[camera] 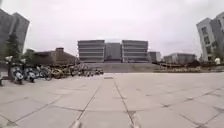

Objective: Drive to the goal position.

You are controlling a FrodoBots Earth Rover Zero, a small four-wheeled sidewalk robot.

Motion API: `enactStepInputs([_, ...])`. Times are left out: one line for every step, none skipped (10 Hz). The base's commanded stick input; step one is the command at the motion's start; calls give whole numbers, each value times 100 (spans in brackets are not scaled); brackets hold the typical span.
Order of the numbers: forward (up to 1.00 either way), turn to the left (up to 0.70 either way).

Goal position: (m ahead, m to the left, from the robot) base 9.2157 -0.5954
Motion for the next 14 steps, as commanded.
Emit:
enactStepInputs([70,-14])
enactStepInputs([70,-2])
enactStepInputs([70,0])
enactStepInputs([70,0])
enactStepInputs([70,0])
enactStepInputs([70,0])
enactStepInputs([70,0])
enactStepInputs([70,0])
enactStepInputs([70,0])
enactStepInputs([70,0])
enactStepInputs([70,0])
enactStepInputs([70,0])
enactStepInputs([70,0])
enactStepInputs([70,0])
